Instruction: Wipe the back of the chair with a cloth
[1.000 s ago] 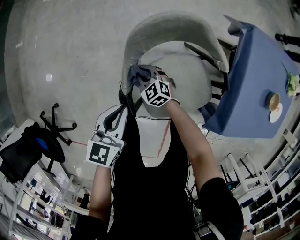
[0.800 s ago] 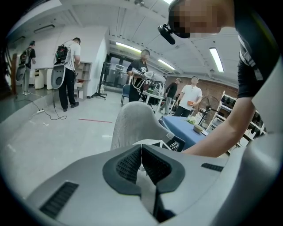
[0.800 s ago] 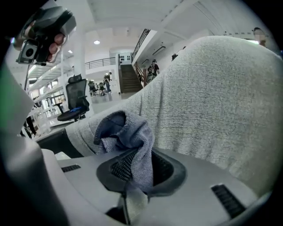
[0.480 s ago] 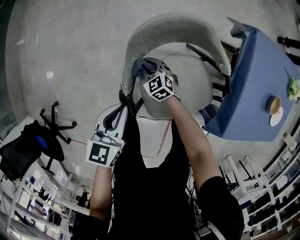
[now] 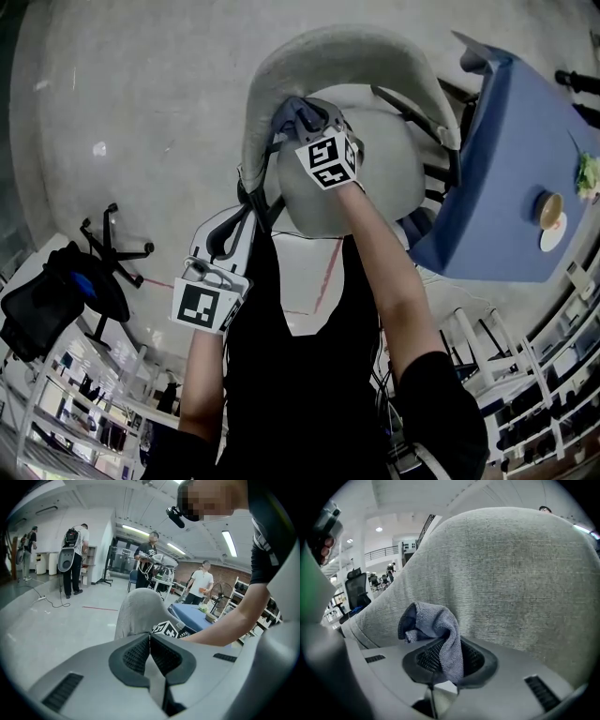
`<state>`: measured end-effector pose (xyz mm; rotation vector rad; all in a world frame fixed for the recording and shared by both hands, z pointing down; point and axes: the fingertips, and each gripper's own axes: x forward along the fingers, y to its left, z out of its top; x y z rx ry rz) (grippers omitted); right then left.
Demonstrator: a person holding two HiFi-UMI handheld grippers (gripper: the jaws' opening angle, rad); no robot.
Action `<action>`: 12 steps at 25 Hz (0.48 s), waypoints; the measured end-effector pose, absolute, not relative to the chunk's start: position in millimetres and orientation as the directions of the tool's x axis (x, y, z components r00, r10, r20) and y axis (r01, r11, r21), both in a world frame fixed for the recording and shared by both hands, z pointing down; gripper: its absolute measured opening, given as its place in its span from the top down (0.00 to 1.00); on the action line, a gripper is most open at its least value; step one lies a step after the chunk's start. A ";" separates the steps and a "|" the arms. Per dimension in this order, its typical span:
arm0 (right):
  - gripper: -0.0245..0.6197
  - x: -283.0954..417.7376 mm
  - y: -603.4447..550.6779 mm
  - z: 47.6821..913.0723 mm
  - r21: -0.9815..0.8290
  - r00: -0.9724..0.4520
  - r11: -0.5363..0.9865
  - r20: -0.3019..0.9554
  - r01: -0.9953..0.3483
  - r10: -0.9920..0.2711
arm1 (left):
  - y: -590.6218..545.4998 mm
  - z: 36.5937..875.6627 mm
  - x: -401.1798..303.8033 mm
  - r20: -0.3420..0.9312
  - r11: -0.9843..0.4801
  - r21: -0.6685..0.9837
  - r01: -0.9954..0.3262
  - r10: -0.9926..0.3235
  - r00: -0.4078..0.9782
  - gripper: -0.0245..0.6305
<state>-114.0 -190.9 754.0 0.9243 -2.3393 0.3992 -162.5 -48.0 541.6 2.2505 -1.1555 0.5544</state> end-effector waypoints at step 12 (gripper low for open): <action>0.82 -57.0 -227.2 744.9 -0.085 -0.486 0.551 0.594 -0.830 -0.641 | -55.2 532.3 -149.1 0.570 -0.508 0.273 -0.817 -0.599 0.563 0.93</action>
